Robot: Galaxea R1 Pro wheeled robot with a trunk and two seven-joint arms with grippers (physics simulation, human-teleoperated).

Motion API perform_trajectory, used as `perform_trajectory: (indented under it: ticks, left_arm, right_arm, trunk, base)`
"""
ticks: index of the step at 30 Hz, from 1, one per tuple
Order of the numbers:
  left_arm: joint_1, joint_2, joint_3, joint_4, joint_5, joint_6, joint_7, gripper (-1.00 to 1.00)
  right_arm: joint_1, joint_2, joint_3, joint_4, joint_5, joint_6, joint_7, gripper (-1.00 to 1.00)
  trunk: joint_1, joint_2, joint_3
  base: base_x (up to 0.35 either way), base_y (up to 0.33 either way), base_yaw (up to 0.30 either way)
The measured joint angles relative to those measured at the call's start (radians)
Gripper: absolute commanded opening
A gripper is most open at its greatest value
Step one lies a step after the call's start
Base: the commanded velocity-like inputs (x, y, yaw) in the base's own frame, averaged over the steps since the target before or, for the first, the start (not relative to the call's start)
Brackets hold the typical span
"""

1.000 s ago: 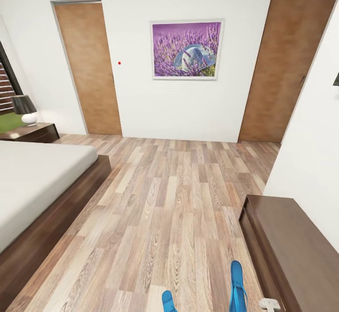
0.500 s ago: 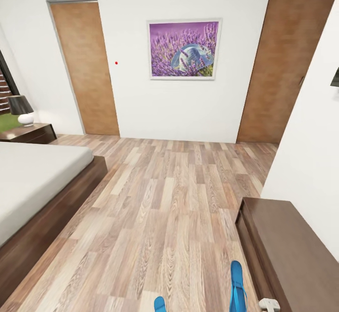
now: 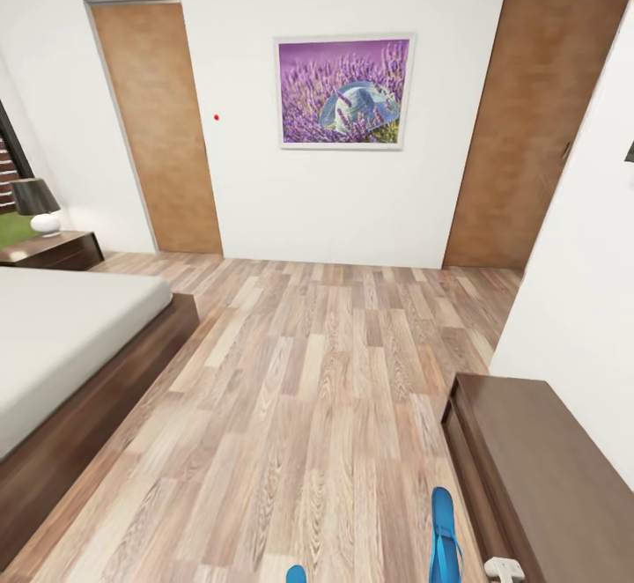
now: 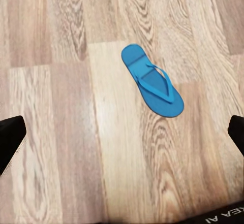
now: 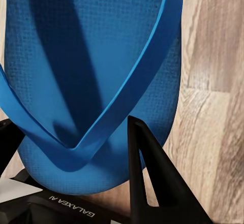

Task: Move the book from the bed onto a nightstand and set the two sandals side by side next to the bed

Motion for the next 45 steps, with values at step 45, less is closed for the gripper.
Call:
perform_trajectory:
  ticks: [45]
  left_arm:
    - [0.0, 0.002, 0.004, -0.003, 0.001, -0.008, -0.003, 1.0]
  right_arm:
    - [0.0, 0.0, 0.0, 0.0, 0.0, 0.0, 0.0, -1.0]
  trunk:
    - [0.0, 0.0, 0.0]
  base:
    - [0.031, 0.0, 0.0]
